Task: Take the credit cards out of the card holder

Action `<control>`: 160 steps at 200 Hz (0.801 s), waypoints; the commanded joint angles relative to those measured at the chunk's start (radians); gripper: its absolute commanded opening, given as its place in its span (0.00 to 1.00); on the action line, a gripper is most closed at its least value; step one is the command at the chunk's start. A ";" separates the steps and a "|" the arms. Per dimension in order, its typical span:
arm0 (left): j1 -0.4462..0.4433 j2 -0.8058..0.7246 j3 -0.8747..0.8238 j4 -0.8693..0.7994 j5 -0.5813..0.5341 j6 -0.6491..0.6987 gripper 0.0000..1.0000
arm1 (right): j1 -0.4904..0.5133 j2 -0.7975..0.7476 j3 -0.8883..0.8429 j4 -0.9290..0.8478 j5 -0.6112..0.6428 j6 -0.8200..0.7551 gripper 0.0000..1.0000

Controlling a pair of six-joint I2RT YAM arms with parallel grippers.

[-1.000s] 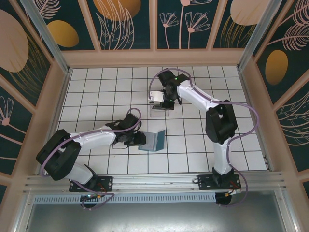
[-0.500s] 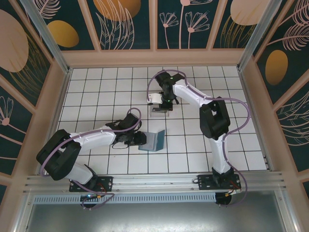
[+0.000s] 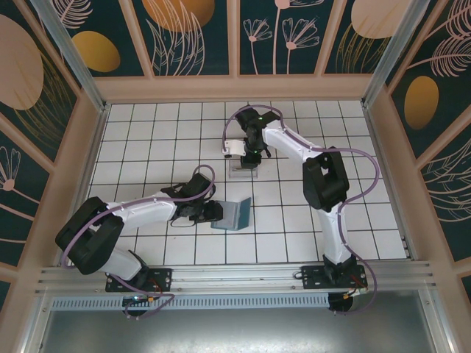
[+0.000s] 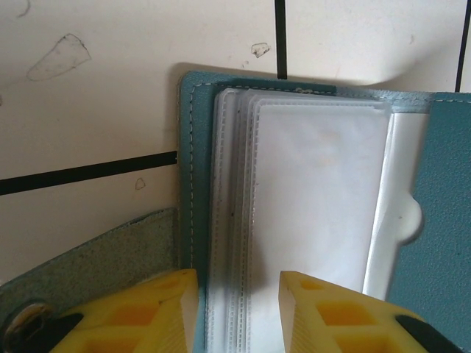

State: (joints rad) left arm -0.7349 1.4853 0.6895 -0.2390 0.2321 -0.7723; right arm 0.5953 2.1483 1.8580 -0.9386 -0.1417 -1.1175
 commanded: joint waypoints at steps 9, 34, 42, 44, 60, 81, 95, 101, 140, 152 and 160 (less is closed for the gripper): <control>-0.004 -0.012 -0.015 -0.005 0.012 -0.013 0.35 | 0.008 -0.027 -0.003 0.031 0.005 0.007 0.30; -0.004 -0.016 -0.014 -0.005 0.010 -0.015 0.35 | 0.023 -0.033 0.004 -0.005 -0.029 0.014 0.40; -0.004 -0.015 -0.015 -0.005 0.009 -0.015 0.35 | 0.027 -0.041 -0.008 0.005 -0.029 0.017 0.46; -0.004 -0.016 -0.013 -0.005 0.009 -0.015 0.35 | 0.029 -0.042 -0.013 0.011 -0.028 0.019 0.47; -0.004 -0.013 -0.016 -0.003 0.009 -0.015 0.35 | 0.030 -0.056 -0.059 0.058 -0.005 0.021 0.55; -0.004 -0.012 -0.017 -0.003 0.010 -0.012 0.35 | 0.031 -0.053 -0.097 0.107 0.037 0.024 0.59; -0.004 -0.015 -0.016 -0.006 0.008 -0.012 0.35 | 0.031 -0.043 -0.100 0.118 0.055 0.023 0.59; -0.004 -0.016 -0.016 -0.006 0.007 -0.012 0.36 | 0.031 -0.040 -0.103 0.128 0.061 0.023 0.59; -0.004 -0.020 -0.017 -0.011 0.007 -0.013 0.35 | 0.034 -0.046 -0.109 0.179 0.096 0.025 0.53; -0.003 -0.021 -0.017 -0.011 0.005 -0.015 0.36 | 0.033 -0.054 -0.109 0.197 0.106 0.028 0.49; -0.004 -0.022 -0.016 -0.011 0.004 -0.015 0.36 | 0.034 -0.063 -0.109 0.214 0.109 0.031 0.48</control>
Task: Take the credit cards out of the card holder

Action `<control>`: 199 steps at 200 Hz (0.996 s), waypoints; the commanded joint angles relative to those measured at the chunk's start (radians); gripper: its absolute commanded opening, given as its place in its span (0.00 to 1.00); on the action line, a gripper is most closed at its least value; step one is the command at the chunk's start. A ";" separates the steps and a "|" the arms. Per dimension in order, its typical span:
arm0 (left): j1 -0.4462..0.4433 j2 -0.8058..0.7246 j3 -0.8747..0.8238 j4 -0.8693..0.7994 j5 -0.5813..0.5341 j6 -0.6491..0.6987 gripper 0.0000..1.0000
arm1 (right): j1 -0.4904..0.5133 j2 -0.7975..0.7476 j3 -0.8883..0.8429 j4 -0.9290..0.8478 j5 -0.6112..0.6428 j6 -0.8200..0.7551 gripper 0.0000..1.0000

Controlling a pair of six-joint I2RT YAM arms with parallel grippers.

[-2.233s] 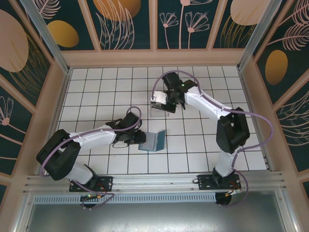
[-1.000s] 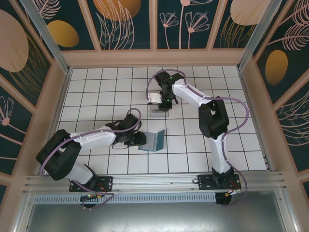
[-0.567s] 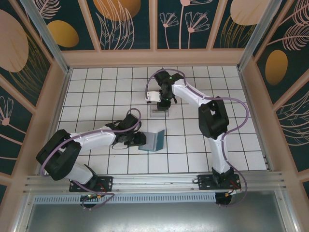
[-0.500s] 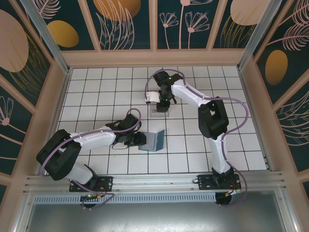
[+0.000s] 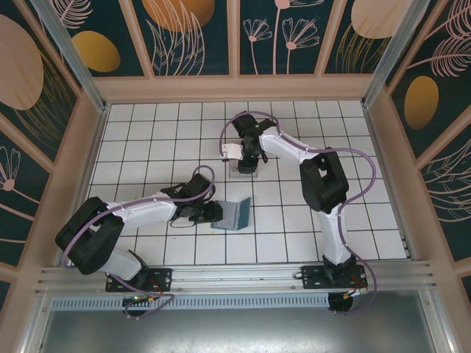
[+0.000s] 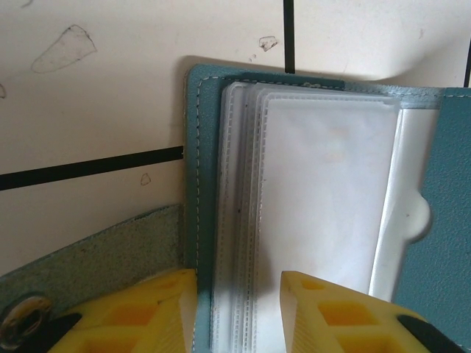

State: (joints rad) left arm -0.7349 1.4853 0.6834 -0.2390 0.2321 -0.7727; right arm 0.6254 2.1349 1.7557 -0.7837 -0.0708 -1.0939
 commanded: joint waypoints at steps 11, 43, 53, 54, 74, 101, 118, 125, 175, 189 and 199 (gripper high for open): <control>-0.004 -0.022 -0.009 -0.013 0.003 -0.013 0.36 | 0.004 -0.067 -0.019 0.086 0.036 0.006 0.46; -0.004 -0.016 0.001 -0.025 -0.003 -0.004 0.36 | 0.008 -0.097 -0.051 0.142 0.069 -0.004 0.33; -0.004 -0.017 0.001 -0.025 -0.002 -0.004 0.36 | 0.008 -0.098 -0.055 0.149 0.076 -0.006 0.32; -0.004 -0.017 0.001 -0.026 -0.003 -0.004 0.36 | 0.007 -0.099 -0.056 0.150 0.076 -0.007 0.32; -0.003 -0.017 0.005 -0.028 -0.001 -0.004 0.36 | 0.008 -0.103 -0.068 0.160 0.081 -0.008 0.32; -0.004 -0.022 0.014 -0.037 -0.015 -0.001 0.36 | 0.011 -0.116 -0.081 0.168 0.081 0.001 0.32; -0.004 -0.030 0.024 -0.048 -0.033 0.002 0.36 | 0.015 -0.133 -0.085 0.173 0.082 0.030 0.32; -0.004 -0.036 0.029 -0.052 -0.040 0.004 0.36 | 0.015 -0.141 -0.082 0.173 0.081 0.052 0.32; 0.001 -0.091 0.049 -0.063 -0.097 -0.014 0.35 | 0.035 -0.212 -0.113 0.187 0.062 0.395 0.34; 0.004 -0.097 0.047 -0.054 -0.094 -0.013 0.35 | 0.054 -0.248 -0.148 0.198 0.041 0.520 0.34; 0.010 -0.097 0.047 -0.052 -0.092 -0.010 0.34 | 0.073 -0.277 -0.179 0.214 0.025 0.606 0.34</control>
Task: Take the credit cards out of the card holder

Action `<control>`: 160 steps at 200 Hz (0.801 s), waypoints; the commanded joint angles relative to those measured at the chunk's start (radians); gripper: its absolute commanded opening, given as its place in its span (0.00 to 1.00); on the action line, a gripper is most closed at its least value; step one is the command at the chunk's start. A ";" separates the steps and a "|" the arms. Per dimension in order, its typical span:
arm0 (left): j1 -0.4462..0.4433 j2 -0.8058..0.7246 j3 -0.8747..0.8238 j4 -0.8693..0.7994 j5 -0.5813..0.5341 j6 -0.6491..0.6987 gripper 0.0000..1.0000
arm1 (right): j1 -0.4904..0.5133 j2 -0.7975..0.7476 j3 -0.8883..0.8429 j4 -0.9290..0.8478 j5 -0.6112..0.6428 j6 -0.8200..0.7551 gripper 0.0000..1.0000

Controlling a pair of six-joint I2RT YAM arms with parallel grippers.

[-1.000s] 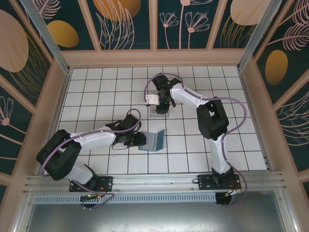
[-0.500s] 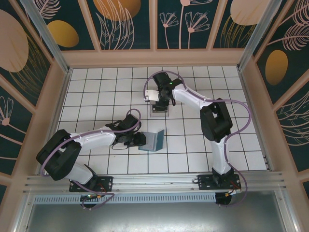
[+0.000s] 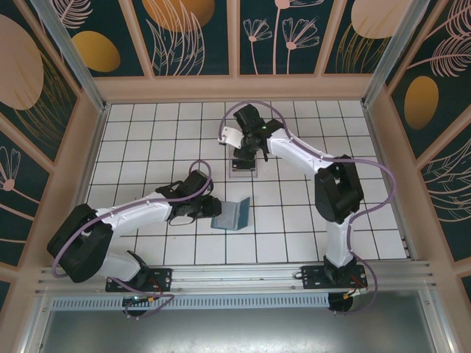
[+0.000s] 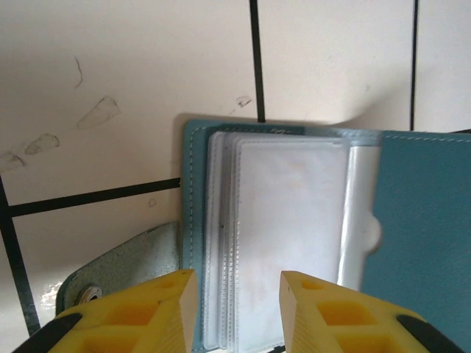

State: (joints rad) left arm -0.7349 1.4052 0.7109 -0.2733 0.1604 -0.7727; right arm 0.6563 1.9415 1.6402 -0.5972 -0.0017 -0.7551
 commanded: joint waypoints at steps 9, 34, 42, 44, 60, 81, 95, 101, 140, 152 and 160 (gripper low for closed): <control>0.016 -0.017 0.021 -0.017 -0.016 -0.006 0.34 | 0.060 -0.110 -0.096 0.053 -0.047 0.359 0.35; 0.053 -0.025 0.019 -0.014 0.015 0.000 0.32 | 0.106 -0.161 -0.166 0.104 -0.059 0.657 0.36; 0.069 -0.032 0.020 -0.015 0.036 0.001 0.32 | 0.116 -0.165 -0.175 0.101 -0.072 0.758 0.36; 0.073 -0.033 0.020 -0.015 0.041 0.000 0.31 | 0.119 -0.166 -0.176 0.097 -0.075 0.786 0.36; 0.106 -0.046 0.015 -0.016 0.087 -0.003 0.30 | 0.128 -0.171 -0.192 0.072 -0.106 0.966 0.33; 0.128 -0.047 0.019 -0.033 0.131 -0.017 0.29 | 0.156 -0.206 -0.259 0.088 -0.162 1.143 0.31; 0.141 -0.042 0.024 -0.036 0.149 -0.021 0.29 | 0.171 -0.227 -0.307 0.101 -0.205 1.261 0.30; 0.146 -0.037 0.027 -0.038 0.150 -0.019 0.28 | 0.180 -0.238 -0.330 0.107 -0.212 1.303 0.30; 0.174 -0.040 0.041 -0.030 0.124 0.006 0.27 | 0.236 -0.291 -0.424 0.102 -0.194 1.426 0.29; 0.176 -0.046 0.042 -0.022 0.113 0.015 0.28 | 0.252 -0.296 -0.443 0.100 -0.181 1.454 0.29; 0.180 -0.048 0.039 -0.017 0.110 0.023 0.27 | 0.262 -0.294 -0.456 0.108 -0.178 1.470 0.29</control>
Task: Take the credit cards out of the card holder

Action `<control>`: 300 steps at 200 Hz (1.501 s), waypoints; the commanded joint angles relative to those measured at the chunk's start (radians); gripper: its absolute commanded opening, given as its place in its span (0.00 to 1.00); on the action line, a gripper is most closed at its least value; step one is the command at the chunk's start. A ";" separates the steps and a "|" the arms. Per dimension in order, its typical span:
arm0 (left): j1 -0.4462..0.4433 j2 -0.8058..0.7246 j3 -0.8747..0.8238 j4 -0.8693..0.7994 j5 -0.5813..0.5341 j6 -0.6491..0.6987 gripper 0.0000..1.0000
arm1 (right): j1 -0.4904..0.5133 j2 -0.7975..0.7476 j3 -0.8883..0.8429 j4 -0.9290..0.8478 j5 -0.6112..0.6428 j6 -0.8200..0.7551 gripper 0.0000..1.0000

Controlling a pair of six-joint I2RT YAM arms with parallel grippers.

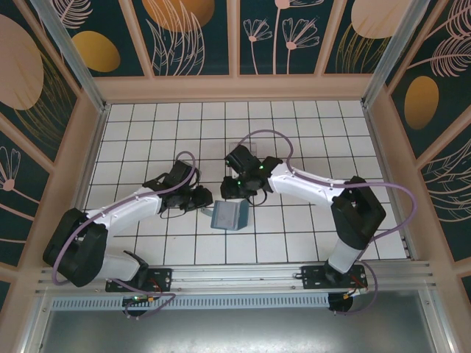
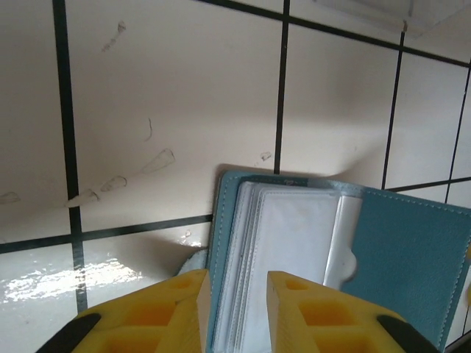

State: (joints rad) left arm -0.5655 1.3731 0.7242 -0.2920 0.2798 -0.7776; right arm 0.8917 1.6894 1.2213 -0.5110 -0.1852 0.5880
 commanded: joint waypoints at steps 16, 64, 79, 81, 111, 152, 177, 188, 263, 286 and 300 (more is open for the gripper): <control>0.020 -0.017 0.012 0.016 -0.016 0.038 0.27 | 0.045 -0.037 -0.058 0.055 -0.001 0.153 0.29; 0.091 -0.060 -0.047 0.057 0.006 0.058 0.26 | 0.066 0.035 -0.066 0.141 -0.043 0.225 0.27; 0.122 -0.078 -0.063 0.056 0.014 0.072 0.27 | 0.077 0.064 -0.052 0.147 -0.051 0.238 0.27; 0.126 -0.079 -0.064 0.055 0.015 0.074 0.27 | 0.079 0.068 -0.050 0.150 -0.052 0.239 0.27; 0.168 -0.096 -0.070 0.028 0.007 0.107 0.27 | 0.099 0.127 -0.024 0.150 -0.062 0.258 0.27; 0.172 -0.118 -0.019 -0.039 -0.042 0.153 0.27 | 0.115 0.174 0.010 0.141 -0.055 0.275 0.29; 0.171 -0.118 -0.012 -0.047 -0.039 0.161 0.27 | 0.120 0.187 0.019 0.120 -0.037 0.279 0.29; 0.172 -0.118 -0.012 -0.047 -0.037 0.162 0.27 | 0.121 0.191 0.020 0.118 -0.030 0.280 0.29; 0.173 -0.112 -0.006 -0.050 -0.030 0.170 0.27 | 0.123 0.228 0.017 0.098 -0.012 0.280 0.31; 0.173 -0.107 -0.002 -0.052 -0.027 0.175 0.27 | 0.127 0.220 0.013 0.077 0.010 0.286 0.32; 0.173 -0.101 0.001 -0.052 -0.024 0.176 0.27 | 0.128 0.213 0.008 0.068 0.019 0.289 0.33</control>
State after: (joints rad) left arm -0.3988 1.2705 0.6979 -0.3191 0.2539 -0.6277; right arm 1.0065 1.9026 1.2228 -0.3893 -0.2169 0.8524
